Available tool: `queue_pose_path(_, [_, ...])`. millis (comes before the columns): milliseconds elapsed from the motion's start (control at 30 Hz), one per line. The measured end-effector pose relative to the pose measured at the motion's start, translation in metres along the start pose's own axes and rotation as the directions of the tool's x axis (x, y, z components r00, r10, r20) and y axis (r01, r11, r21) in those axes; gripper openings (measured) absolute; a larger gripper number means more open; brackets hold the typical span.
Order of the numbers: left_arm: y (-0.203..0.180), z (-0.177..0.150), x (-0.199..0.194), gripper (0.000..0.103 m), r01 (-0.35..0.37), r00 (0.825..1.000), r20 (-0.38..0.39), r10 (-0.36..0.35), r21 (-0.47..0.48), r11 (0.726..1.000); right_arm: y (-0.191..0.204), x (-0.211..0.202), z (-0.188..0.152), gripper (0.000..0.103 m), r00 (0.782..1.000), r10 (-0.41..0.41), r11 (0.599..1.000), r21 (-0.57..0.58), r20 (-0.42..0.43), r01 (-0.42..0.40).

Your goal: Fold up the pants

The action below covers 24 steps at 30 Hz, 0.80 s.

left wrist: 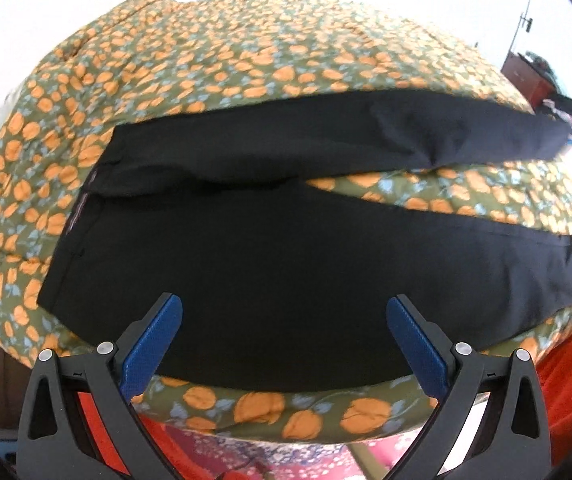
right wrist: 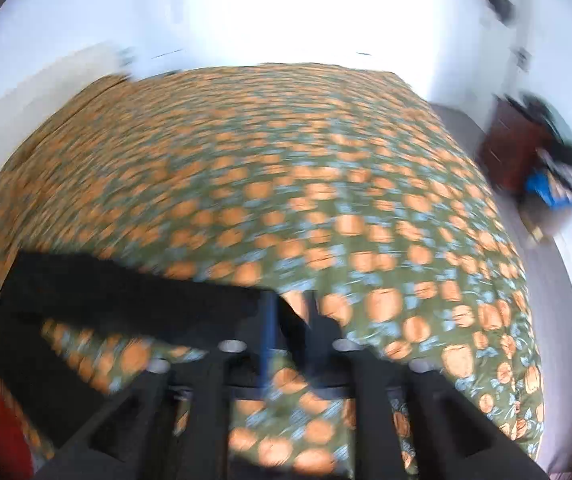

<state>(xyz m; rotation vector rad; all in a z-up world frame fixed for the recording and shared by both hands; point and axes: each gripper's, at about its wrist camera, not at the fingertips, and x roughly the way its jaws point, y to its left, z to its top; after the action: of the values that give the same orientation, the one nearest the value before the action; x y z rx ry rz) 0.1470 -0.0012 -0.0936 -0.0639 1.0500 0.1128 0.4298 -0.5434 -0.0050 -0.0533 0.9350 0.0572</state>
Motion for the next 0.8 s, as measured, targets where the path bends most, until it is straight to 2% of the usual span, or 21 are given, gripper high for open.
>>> queue_pose_path(33, [-0.003,-0.001,-0.002,0.102,0.003,1.0,0.01,-0.003,0.011,1.0,-0.011,0.009,-0.006,0.076,1.0,-0.021,0.999,0.029,-0.006,0.021])
queue_pose_path(133, [-0.008,-0.01,0.0,0.102,-0.017,1.0,0.006,0.017,0.049,0.999,-0.044,0.039,-0.045,0.076,0.997,0.019,0.983,0.182,-0.078,-0.004])
queue_pose_path(233, [-0.008,-0.017,0.014,0.102,-0.017,0.998,-0.053,0.02,0.048,0.999,-0.065,0.064,-0.092,0.073,0.986,0.12,0.936,0.344,-0.116,-0.074])
queue_pose_path(333, [-0.008,-0.019,0.025,0.102,-0.007,0.995,-0.101,0.01,0.028,1.0,-0.072,0.085,-0.105,0.072,0.982,0.164,0.918,0.38,-0.093,-0.117])
queue_pose_path(400, [-0.01,-0.019,0.025,0.102,-0.019,0.995,-0.099,0.023,0.038,0.999,-0.072,0.091,-0.094,0.072,0.979,0.196,0.916,0.368,-0.054,-0.163])
queue_pose_path(467, [-0.013,-0.018,0.026,0.102,-0.039,0.994,-0.096,0.044,0.053,0.998,-0.071,0.099,-0.058,0.072,0.975,0.223,0.929,0.305,-0.007,-0.21])
queue_pose_path(533, [-0.015,-0.018,0.032,0.102,-0.053,0.992,-0.112,0.059,0.057,0.997,-0.064,0.109,-0.024,0.082,0.966,0.26,0.939,0.233,-0.003,-0.252])
queue_pose_path(633, [-0.019,-0.018,0.041,0.102,-0.059,0.988,-0.138,0.067,0.061,0.996,-0.049,0.143,0.018,0.085,0.951,0.295,0.951,0.121,-0.091,-0.284])
queue_pose_path(700, [-0.021,-0.017,0.046,0.102,-0.063,0.986,-0.15,0.073,0.069,0.996,-0.037,0.17,0.026,0.085,0.933,0.311,0.95,0.081,-0.178,-0.301])
queue_pose_path(767, [-0.023,-0.014,0.05,0.102,-0.069,0.985,-0.155,0.081,0.079,0.994,-0.032,0.189,0.025,0.067,0.888,0.355,0.934,0.067,-0.294,-0.351])
queue_pose_path(800, [-0.024,-0.011,0.052,0.102,-0.071,0.985,-0.152,0.083,0.084,0.994,-0.024,0.197,0.027,0.027,0.867,0.34,0.934,0.024,-0.364,-0.357])
